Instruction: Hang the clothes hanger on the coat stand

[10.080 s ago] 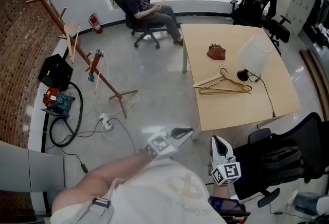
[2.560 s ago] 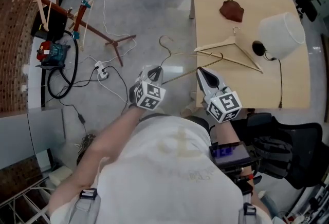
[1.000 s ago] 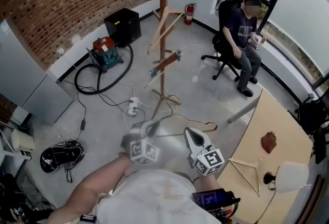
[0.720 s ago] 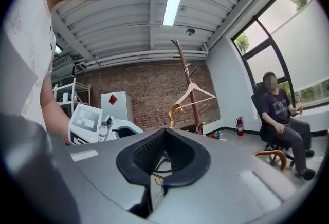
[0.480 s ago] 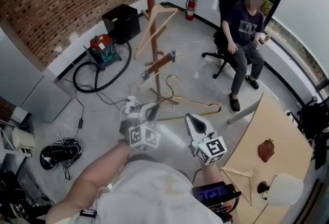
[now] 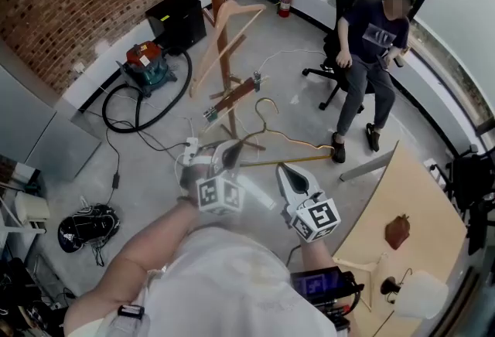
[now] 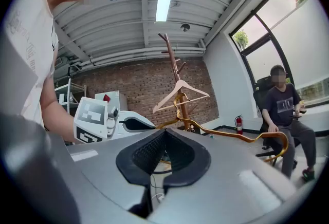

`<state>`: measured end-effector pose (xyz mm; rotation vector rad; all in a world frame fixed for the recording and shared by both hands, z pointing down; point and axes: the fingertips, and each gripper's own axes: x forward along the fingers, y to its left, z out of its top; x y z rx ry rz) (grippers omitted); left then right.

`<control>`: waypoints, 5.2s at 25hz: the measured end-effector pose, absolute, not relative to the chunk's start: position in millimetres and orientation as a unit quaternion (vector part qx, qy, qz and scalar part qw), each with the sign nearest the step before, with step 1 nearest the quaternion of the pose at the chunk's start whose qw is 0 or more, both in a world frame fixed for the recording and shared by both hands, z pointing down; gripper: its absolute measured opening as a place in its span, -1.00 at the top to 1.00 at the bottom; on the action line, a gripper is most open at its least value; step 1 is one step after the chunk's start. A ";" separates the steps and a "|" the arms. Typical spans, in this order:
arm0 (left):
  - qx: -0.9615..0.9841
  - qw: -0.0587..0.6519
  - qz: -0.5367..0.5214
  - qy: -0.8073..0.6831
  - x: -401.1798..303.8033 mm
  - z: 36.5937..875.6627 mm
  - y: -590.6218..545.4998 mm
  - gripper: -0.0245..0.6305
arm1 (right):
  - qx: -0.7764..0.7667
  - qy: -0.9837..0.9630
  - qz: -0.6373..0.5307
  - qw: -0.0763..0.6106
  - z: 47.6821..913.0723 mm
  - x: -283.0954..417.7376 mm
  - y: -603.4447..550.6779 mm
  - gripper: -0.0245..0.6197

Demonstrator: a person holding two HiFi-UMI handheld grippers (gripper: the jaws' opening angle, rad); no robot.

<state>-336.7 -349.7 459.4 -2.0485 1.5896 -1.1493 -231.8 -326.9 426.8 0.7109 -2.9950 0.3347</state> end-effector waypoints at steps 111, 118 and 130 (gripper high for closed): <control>-0.716 0.059 -0.118 0.686 -408.8 282.4 -417.3 0.92 | 0.099 -0.991 0.086 0.002 375.7 -313.0 -475.9 0.88; -0.740 -0.022 -0.060 0.670 -428.5 357.4 -389.0 0.92 | 0.128 -0.987 0.101 0.013 393.2 -299.9 -456.0 0.88; -0.768 -0.062 -0.055 0.636 -445.7 407.0 -370.9 0.92 | 0.134 -0.983 0.123 0.032 407.8 -318.5 -429.3 0.88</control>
